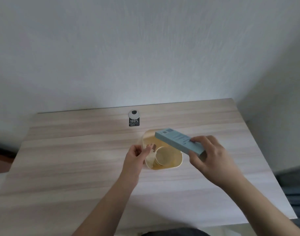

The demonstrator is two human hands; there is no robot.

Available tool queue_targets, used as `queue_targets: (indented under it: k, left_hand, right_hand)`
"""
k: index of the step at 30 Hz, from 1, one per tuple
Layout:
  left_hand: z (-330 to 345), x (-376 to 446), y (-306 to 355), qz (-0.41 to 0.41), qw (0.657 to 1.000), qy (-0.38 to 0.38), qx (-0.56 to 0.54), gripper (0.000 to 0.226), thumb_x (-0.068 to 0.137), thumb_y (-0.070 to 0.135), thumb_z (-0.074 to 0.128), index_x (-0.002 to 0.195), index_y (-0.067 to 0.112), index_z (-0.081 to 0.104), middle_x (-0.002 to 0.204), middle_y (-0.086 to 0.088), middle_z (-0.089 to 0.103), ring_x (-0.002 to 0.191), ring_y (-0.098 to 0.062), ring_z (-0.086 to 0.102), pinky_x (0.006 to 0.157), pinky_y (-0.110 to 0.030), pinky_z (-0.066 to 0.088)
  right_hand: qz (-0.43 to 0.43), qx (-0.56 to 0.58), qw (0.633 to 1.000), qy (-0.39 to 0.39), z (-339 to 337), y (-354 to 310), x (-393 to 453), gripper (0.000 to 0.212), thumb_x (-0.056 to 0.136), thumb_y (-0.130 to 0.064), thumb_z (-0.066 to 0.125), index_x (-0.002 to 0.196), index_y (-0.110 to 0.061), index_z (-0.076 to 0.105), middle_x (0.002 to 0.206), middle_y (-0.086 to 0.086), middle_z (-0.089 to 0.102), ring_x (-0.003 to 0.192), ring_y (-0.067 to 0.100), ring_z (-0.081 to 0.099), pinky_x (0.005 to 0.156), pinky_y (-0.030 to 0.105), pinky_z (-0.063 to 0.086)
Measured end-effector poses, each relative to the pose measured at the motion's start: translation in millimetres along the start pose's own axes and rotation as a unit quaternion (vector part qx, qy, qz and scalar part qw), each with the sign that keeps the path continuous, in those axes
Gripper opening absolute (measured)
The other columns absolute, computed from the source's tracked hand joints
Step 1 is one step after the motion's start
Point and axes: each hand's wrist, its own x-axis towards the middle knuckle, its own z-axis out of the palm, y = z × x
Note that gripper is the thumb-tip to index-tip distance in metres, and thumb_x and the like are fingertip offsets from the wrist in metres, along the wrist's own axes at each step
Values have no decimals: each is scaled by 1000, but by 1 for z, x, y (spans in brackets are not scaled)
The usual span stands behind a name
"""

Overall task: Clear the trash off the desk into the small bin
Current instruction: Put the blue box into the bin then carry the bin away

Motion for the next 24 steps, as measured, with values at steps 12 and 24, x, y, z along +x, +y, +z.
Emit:
queue_targets:
  k: [12,24]
  left_hand:
    - [-36,-46,-13,48,998,-34,35,26,80,23,80,87,9,60,74,-1,58,69,-18,55,67,-36,46]
    - [-68,-60,-19,3,998,-67,-16,16,85,15,73,89,9,58,76,-2,62,62,-11,61,56,-24,48]
  right_hand:
    - [82,-66,992,-75,74,-60,-19,46,80,-46,52,119,-22,53,103,5,52,89,27,56,71,29,39]
    - [-12,-10,999,34,88,-87,-43,35,88,-38,60,115,-16,61,115,1,54,109,22,50,82,24,41]
